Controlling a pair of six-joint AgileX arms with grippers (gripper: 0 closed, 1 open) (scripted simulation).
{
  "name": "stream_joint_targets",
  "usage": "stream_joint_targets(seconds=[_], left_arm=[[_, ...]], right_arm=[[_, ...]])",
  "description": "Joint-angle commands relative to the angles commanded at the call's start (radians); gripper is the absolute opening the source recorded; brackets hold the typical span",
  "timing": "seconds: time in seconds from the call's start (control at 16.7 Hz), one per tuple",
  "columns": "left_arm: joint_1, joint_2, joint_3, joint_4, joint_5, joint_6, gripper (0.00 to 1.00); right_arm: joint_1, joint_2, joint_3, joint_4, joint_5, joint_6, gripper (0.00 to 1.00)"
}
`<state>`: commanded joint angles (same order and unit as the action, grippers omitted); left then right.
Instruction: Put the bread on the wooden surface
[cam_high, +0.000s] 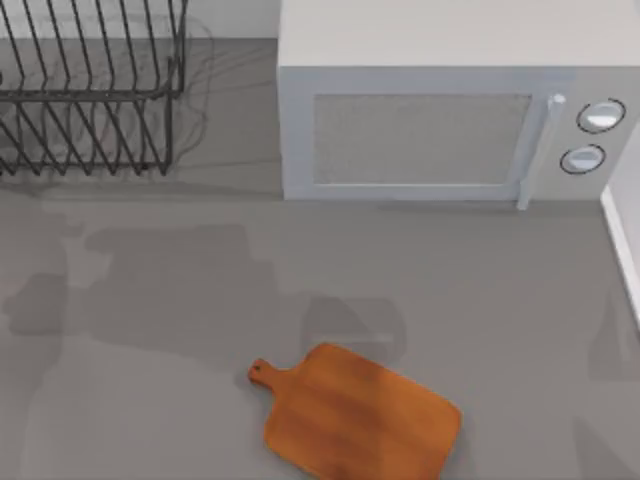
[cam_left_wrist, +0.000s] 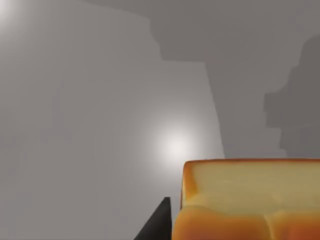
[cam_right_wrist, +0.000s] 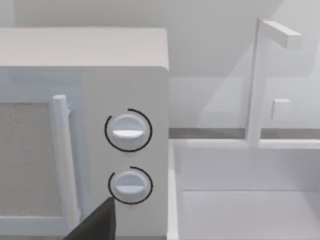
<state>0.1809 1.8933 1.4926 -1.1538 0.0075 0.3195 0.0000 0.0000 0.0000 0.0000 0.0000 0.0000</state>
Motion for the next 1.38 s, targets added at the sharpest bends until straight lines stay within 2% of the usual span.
stream_joint_targets(seconds=[0.12,0.3,0.78,0.96,1.14,1.38], left_arm=[[-0.051,0.013,0.008,-0.001,-0.001,-0.054,0.0],[-0.203,0.038,0.018,0.001,-0.004,-0.214,0.0],[-0.823,0.076,-0.012,0.038,-0.005,-0.934,0.0],[-1.006,0.064,-0.031,0.065,-0.009,-1.123,0.0],[-1.097,0.047,-0.046,0.088,-0.015,-1.216,0.0],[-1.108,0.044,-0.048,0.091,-0.016,-1.227,0.0]], right_arm=[[0.0,0.0,0.0,0.0,0.0,0.0,1.0],[0.0,0.0,0.0,0.0,0.0,0.0,1.0],[0.0,0.0,0.0,0.0,0.0,0.0,1.0],[0.0,0.0,0.0,0.0,0.0,0.0,1.0],[0.0,0.0,0.0,0.0,0.0,0.0,1.0],[0.0,0.0,0.0,0.0,0.0,0.0,1.0]])
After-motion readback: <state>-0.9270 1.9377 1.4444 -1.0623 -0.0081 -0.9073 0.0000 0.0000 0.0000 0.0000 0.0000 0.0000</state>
